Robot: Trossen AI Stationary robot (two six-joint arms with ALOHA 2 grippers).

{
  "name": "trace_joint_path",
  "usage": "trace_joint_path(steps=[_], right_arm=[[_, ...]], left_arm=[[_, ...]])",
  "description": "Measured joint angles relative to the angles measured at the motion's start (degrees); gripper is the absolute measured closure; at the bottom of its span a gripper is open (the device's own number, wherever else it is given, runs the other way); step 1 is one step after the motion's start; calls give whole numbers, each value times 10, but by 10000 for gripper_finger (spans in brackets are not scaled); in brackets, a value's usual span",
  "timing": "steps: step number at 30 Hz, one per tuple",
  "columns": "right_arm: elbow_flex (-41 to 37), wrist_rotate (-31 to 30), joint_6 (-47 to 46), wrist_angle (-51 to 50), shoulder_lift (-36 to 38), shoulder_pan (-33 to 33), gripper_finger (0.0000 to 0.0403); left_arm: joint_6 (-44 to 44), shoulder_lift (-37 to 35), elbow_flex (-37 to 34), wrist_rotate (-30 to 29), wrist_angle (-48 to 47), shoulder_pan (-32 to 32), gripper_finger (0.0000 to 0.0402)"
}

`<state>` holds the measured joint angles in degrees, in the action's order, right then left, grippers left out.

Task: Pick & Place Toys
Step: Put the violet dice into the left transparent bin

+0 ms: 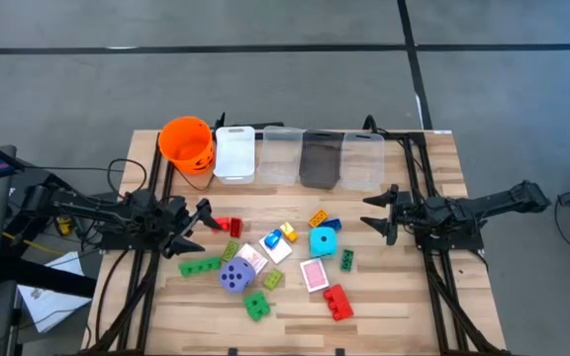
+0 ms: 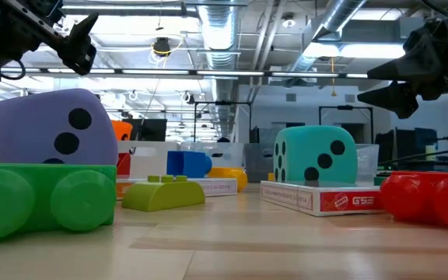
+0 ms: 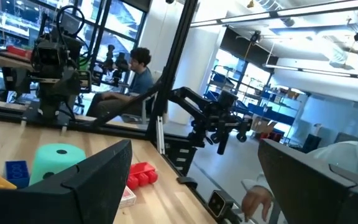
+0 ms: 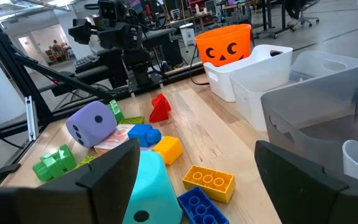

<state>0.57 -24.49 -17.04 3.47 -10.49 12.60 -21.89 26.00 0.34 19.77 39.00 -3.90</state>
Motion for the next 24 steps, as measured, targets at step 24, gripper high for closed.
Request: trace_joint_path(steps=[24], right_arm=[[0, 0, 0, 0, 0, 0, 92]], left_arm=[[208, 59, 0, -18, -110, 0, 60]])
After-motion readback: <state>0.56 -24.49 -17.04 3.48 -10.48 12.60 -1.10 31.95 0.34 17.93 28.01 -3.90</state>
